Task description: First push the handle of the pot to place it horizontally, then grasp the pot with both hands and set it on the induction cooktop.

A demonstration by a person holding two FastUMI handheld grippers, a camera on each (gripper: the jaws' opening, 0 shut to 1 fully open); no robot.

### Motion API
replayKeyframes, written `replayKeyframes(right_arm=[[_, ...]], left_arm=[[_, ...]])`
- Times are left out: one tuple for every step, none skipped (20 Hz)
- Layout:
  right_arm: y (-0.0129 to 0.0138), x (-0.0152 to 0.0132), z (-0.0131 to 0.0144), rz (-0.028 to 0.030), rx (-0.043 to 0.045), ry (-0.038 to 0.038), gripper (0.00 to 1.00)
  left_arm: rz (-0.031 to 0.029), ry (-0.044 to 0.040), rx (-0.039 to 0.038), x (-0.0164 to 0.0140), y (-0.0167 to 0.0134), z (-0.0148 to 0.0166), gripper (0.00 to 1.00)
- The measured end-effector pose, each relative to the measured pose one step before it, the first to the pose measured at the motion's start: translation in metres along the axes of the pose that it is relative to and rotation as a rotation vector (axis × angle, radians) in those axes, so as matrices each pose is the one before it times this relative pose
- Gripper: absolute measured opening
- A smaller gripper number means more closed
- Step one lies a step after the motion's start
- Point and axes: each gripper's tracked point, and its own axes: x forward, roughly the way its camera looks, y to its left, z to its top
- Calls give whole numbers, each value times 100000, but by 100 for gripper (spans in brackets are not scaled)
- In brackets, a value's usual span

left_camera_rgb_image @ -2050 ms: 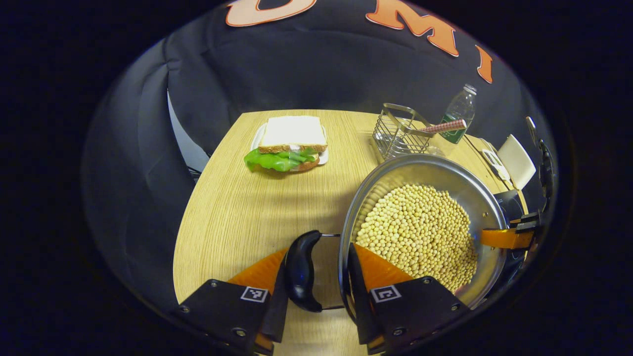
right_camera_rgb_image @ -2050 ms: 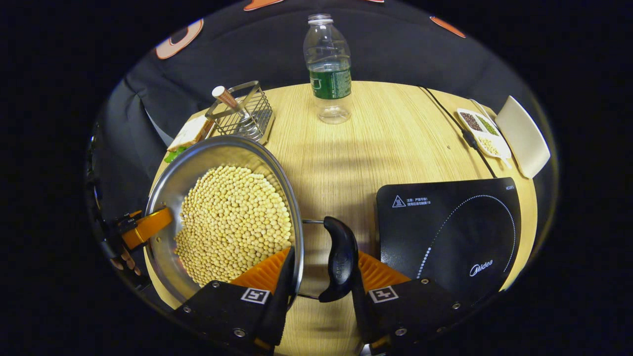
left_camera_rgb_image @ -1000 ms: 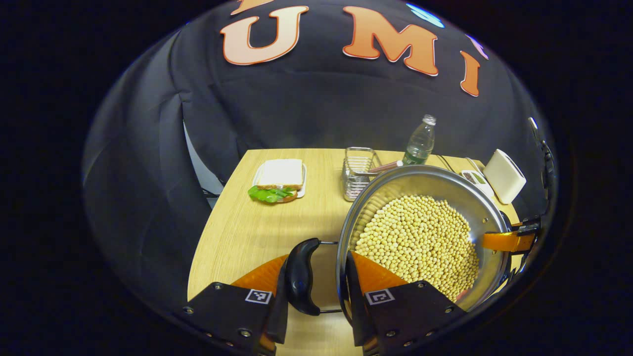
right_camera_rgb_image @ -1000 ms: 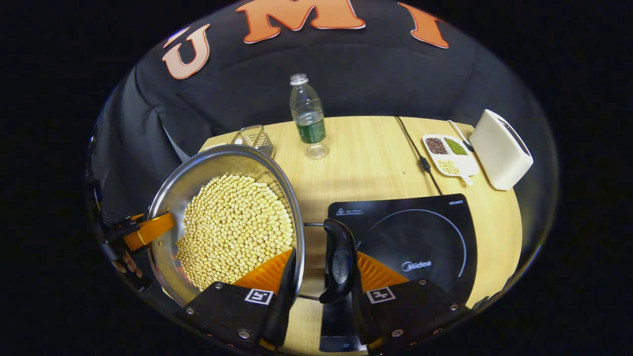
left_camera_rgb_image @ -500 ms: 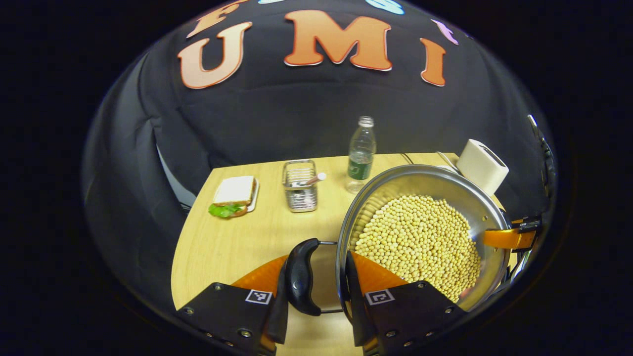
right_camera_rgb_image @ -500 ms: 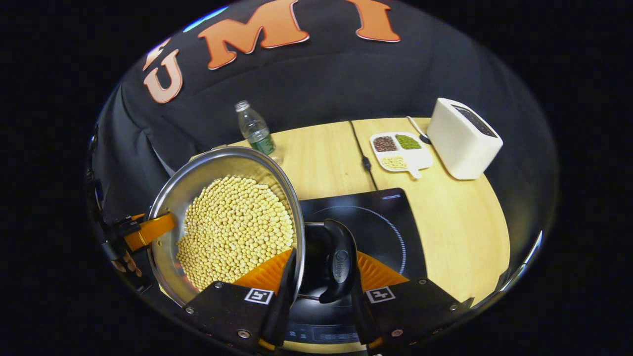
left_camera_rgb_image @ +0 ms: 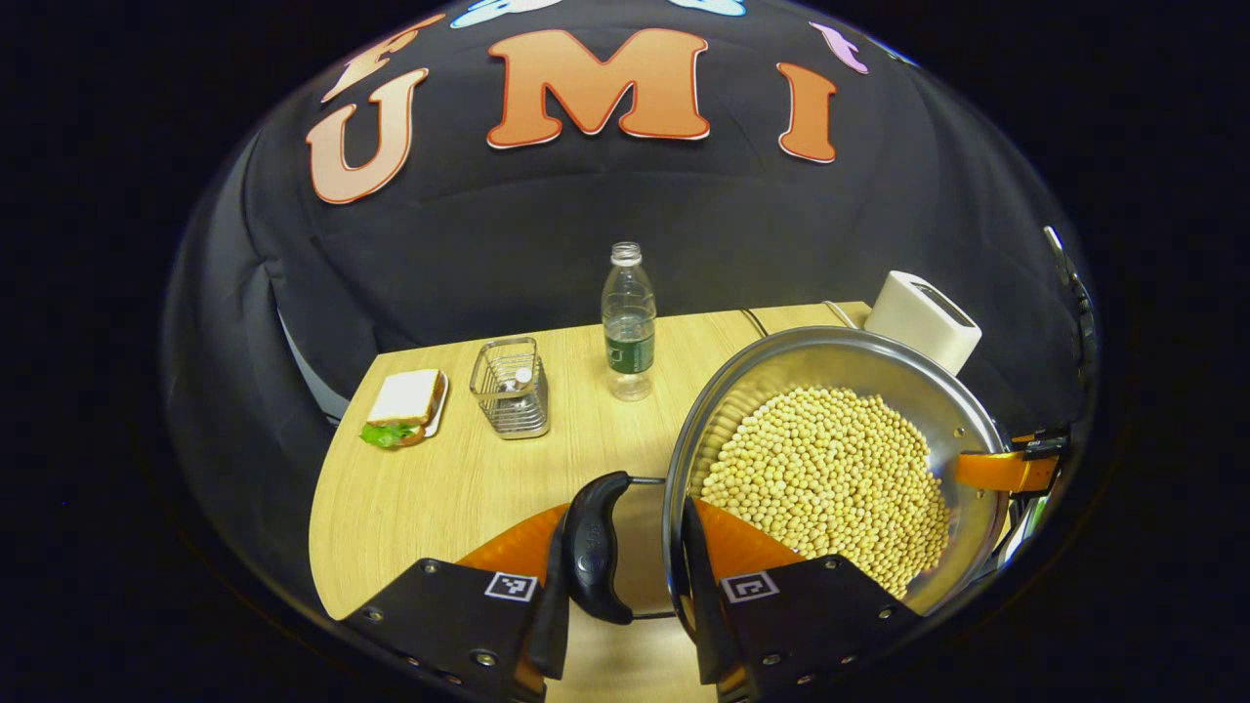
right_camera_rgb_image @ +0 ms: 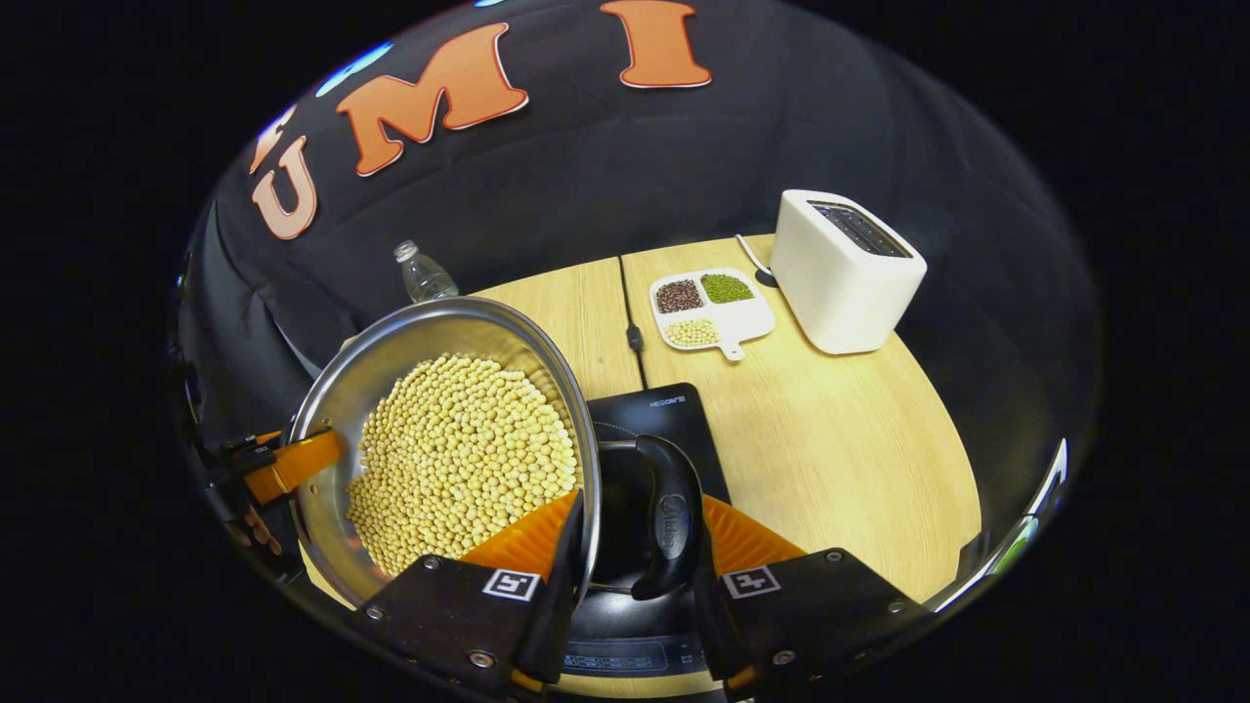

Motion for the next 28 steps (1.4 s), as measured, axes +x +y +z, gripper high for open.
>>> replayKeyframes(right_arm=[[-129, -4, 66, -340, 481, 43, 54], [-2, -11, 229, -372, 470, 166, 54], [84, 163, 196, -432, 201, -117, 54], [104, 61, -263, -591, 331, 52, 54], [-1, 50, 89, -481, 192, -40, 54], [215, 57, -86, -399, 272, -63, 54], [110, 166, 127, -347, 75, 144, 54], [217, 406, -320, -372, 171, 290, 54], [353, 160, -304, -252, 15, 502, 54], [-10, 217, 117, -224, -42, 540, 54], [252, 260, 2, -63, -233, 716, 54], [95, 157, -69, 118, -828, 1448, 54], [163, 236, 86, -28, -92, 1059, 54], [74, 287, -136, -44, -437, 695, 54], [24, 203, 5, -10, -164, 817, 54], [-37, 111, 260, 7, -161, 659, 54], [-19, 66, 159, -4, -74, 458, 54], [37, 114, 51, -21, -8, 352, 54], [-71, 154, 155, 95, 49, 376, 54], [-12, 143, 104, 164, 283, 694, 54], [-272, -254, -5, 90, 10, 439, 54], [-152, -121, 179, 95, 31, 392, 54], [-39, -110, 8, -7, -65, 285, 54], [-145, -181, 39, -15, 18, 318, 54], [-118, -168, 303, 39, -235, 255, 54], [-197, -313, 160, 52, -100, 174, 54], [-135, 81, 245, 115, -49, 253, 54], [-193, -123, 281, 23, 51, -344, 54]], left_arm=[[-561, 335, 419, 184, -99, -66, 53], [-453, 406, 302, 367, -53, 67, 53], [-332, 347, 168, 490, 259, 453, 53], [-298, 200, -20, 346, 189, 495, 53], [-198, -146, 490, 40, 484, 150, 53], [-203, -23, 292, 176, 287, 77, 53], [-78, -62, -41, -252, 25, 89, 53], [-48, 219, -87, 24, 136, 256, 53], [2, 338, -115, -272, 225, -220, 53], [-101, 450, -145, 69, 157, 68, 53], [-10, 415, -300, 153, 262, 446, 53], [100, 606, -371, 48, 318, 377, 53], [194, 839, -274, -56, 211, 320, 53], [131, 1146, -487, 395, 30, 285, 53], [27, 852, -484, 274, 121, 246, 53], [56, 752, -497, 310, 321, 500, 53], [-99, 554, -64, 212, 465, 501, 53], [-6, 306, 201, 81, 225, 572, 53], [-19, 215, 366, -94, 43, 59, 53], [37, 32, 233, 2, 105, 307, 53], [108, 263, 213, 152, -418, -416, 53], [208, 390, -98, 59, -259, 37, 56], [16, 413, -249, 381, -250, -322, 53], [50, 511, -562, 319, -53, -10, 53], [41, 448, -537, 409, 202, -162, 56], [30, 519, -680, 305, 72, -115, 53], [-22, 376, -1228, 485, -73, -389, 53], [54, 50, -926, 302, 66, -209, 53]])
